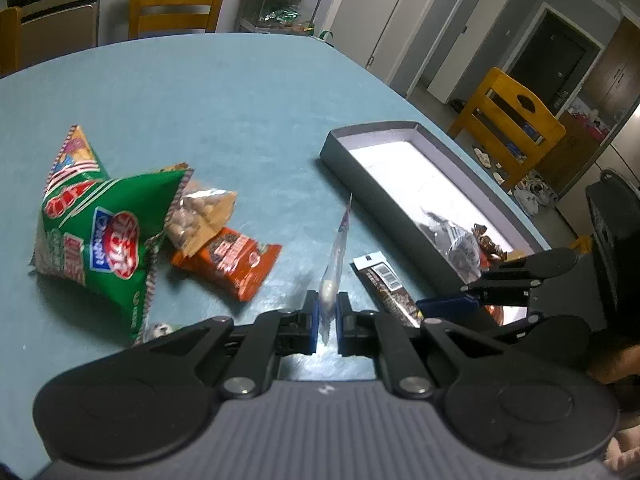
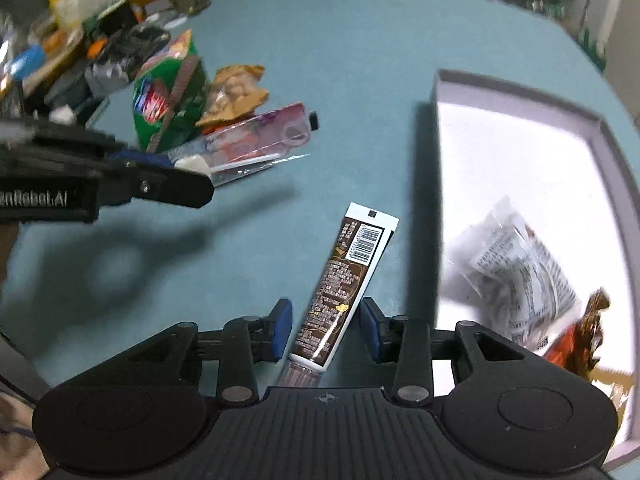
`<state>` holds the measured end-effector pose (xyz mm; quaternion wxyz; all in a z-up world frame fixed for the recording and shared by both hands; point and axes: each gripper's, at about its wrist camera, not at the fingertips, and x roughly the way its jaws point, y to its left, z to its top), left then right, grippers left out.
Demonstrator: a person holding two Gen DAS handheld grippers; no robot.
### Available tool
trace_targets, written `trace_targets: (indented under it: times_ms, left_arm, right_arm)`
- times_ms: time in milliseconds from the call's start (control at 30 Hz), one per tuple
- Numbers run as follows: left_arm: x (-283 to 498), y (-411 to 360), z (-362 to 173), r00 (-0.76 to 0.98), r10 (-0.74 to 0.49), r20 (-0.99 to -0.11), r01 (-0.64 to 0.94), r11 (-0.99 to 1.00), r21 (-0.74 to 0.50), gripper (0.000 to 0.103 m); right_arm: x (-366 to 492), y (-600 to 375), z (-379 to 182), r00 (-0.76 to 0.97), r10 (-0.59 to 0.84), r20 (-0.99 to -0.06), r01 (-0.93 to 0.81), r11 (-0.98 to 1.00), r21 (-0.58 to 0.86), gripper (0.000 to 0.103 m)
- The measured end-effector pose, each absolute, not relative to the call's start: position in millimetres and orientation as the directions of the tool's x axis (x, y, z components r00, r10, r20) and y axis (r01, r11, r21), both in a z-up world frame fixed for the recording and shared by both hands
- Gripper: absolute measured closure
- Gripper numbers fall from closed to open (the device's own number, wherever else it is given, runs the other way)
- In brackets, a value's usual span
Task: Organize snacks
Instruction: 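Lift the candy stick and chocolate tube with both tools and carry toward the box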
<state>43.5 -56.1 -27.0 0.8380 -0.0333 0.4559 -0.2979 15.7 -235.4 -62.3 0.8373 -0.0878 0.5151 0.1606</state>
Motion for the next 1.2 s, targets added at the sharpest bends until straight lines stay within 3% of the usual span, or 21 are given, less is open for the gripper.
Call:
trace_targets:
  times_ms: [67,133,200,767,1200]
  left_arm:
    - [43.2,-51.2,-28.6,0.401,-0.533,-0.745,0.468,0.818,-0.333,0.1]
    - [41.9,-46.2,-29.5,0.399,-0.537,-0.743,0.47,0.816,-0.338,0.1]
    - [41.1,-41.7,-30.9,0.395,-0.545,-0.74,0.473,0.811,-0.344,0.1]
    - [44.1,-22.8,-28.9,0.401,-0.581,-0.708,0.495,0.788,-0.365,0.1]
    - [55.8,-55.2,-13.9,0.42,-0.585,-0.694,0.521,0.782,-0.342,0.1]
  right_arm:
    - [8.3,-228.8,-65.0,0.447,0.15,-0.882,-0.377,0.926,-0.034,0.063]
    - [-1.1,-223.5,-67.1,0.479,0.146,-0.866,-0.41,0.909,-0.074,0.074]
    - [-7.9,-219.7,-68.0,0.5,0.146,-0.854,-0.423,0.901,-0.093,0.078]
    - [0.1,-236.2,-18.2,0.587,0.226,-0.777,-0.258,0.962,0.084,0.079]
    - [6.0,-265.7,-1.8,0.626,0.227,-0.746,-0.223,0.969,0.108,0.079]
